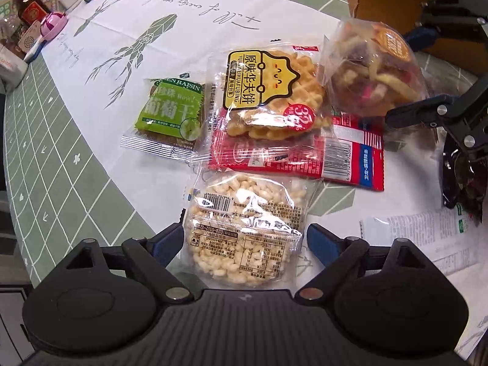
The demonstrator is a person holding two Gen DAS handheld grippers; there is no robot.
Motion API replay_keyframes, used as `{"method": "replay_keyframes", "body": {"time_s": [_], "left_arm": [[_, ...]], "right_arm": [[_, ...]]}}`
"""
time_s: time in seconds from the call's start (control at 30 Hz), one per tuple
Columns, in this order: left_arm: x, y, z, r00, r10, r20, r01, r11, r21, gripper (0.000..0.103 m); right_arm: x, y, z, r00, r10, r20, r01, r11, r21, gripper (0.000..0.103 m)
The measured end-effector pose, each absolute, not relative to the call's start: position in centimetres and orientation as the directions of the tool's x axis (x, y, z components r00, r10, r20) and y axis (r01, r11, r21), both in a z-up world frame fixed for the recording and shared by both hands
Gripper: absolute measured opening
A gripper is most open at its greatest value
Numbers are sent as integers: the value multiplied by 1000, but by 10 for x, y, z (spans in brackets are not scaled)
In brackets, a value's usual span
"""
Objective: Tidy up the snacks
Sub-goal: 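Move both tools back to the snacks on the table, then grasp the rice-cracker bag with the left gripper while the right grasps the mixed-fruit bag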
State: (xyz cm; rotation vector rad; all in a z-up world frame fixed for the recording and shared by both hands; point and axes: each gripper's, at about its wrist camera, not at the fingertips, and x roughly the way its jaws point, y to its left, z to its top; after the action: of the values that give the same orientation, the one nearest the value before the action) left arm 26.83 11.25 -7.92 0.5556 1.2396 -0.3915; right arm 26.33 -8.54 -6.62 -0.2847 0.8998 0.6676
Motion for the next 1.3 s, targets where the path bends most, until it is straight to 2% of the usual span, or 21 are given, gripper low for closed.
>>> {"method": "replay_keyframes", "body": {"time_s": [0.33, 0.63, 0.83, 0.9, 1.0, 1.3], "left_arm": [[275, 119, -83, 309, -15, -951, 532, 832, 160, 103], [283, 135, -86, 318, -84, -944, 457, 887, 75, 103], [283, 134, -81, 320, -56, -946, 370, 926, 70, 103], [282, 130, -78, 321, -31, -946, 330, 940, 81, 97], [277, 125, -77, 324, -1, -946, 298, 949, 101, 96], [252, 109, -65, 313, 50, -948, 223, 967, 125, 96]], "right_arm": [[255, -86, -66, 436, 408, -802, -649, 760, 34, 61], [254, -84, -65, 436, 403, -805, -647, 762, 31, 61], [253, -85, -65, 432, 406, -805, -645, 763, 39, 61], [253, -86, -65, 429, 408, -806, -642, 765, 45, 61], [253, -87, -64, 425, 407, -809, -634, 771, 55, 58], [247, -88, -51, 429, 402, -809, -647, 762, 36, 55]]}}
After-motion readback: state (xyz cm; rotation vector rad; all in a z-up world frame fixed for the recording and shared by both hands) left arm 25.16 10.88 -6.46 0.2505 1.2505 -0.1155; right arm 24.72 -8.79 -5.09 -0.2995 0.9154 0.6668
